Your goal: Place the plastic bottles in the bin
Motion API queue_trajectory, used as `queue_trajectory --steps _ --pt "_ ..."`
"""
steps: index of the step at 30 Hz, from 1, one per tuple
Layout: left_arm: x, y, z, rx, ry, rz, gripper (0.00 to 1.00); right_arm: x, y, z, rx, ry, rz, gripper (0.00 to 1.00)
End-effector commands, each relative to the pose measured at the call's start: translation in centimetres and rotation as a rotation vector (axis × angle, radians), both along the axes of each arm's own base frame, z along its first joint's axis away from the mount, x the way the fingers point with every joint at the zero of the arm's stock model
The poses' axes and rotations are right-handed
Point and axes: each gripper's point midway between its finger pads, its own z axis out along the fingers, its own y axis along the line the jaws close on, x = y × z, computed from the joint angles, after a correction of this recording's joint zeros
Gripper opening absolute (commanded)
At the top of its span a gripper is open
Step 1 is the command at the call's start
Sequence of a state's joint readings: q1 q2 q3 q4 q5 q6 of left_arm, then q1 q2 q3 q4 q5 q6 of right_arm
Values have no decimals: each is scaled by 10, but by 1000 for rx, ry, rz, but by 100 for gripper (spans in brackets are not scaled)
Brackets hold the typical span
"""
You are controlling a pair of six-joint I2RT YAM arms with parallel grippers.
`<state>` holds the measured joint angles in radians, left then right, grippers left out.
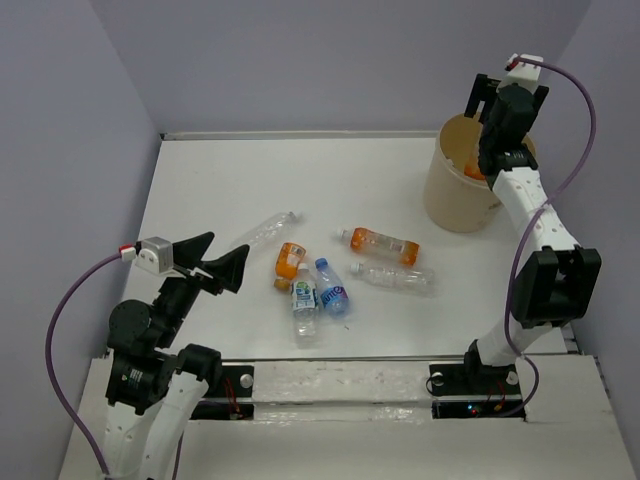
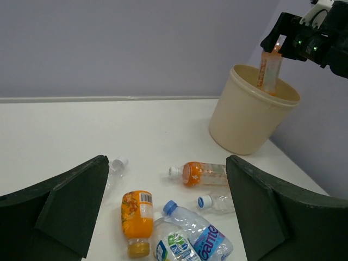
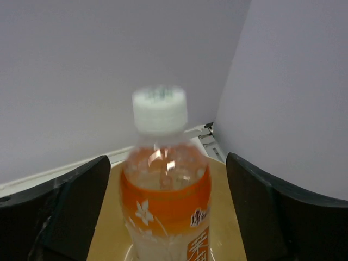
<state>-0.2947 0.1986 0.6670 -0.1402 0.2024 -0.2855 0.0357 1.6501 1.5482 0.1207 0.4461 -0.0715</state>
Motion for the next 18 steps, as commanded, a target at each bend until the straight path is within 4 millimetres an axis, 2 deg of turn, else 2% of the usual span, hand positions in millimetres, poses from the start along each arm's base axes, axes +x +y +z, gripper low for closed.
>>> queue_trajectory --steps 1,3,4,5,6,7,8,9,10,11,13,14,17,18 --pt "0 -4 5 2 -26 -20 99 -26 -5 69 67 -197 -17 99" --pt "1 -4 3 4 -20 -21 99 -32 10 84 120 -223 68 99" --pt "3 -5 2 5 -11 -22 99 -42 35 99 169 -241 195 98" --pt "4 -5 1 5 -5 -20 99 -48 53 104 183 -242 283 93" --pt "4 -5 2 6 -8 -20 99 -55 73 106 193 -235 365 93" --pt "5 -5 0 7 0 -20 99 -64 116 99 201 -185 501 91" --pt "6 -5 -1 6 3 -18 99 -75 137 91 187 -132 558 91" --pt "6 -5 0 7 4 -18 99 -82 158 66 175 -30 601 92" --pt "7 -5 -1 7 6 -15 99 -89 177 50 158 31 649 92" --pt "7 -5 -1 4 8 -15 99 -100 209 21 138 120 729 92" --pt "8 -5 -2 6 13 -15 99 -122 241 -26 146 270 838 93" --pt "8 -5 -3 6 14 -15 99 -138 262 -59 142 359 899 93" --pt "9 -5 -4 3 21 -12 99 -167 285 -110 111 521 957 93" --pt "11 -5 -5 6 26 -10 99 -173 284 -134 102 605 943 93"
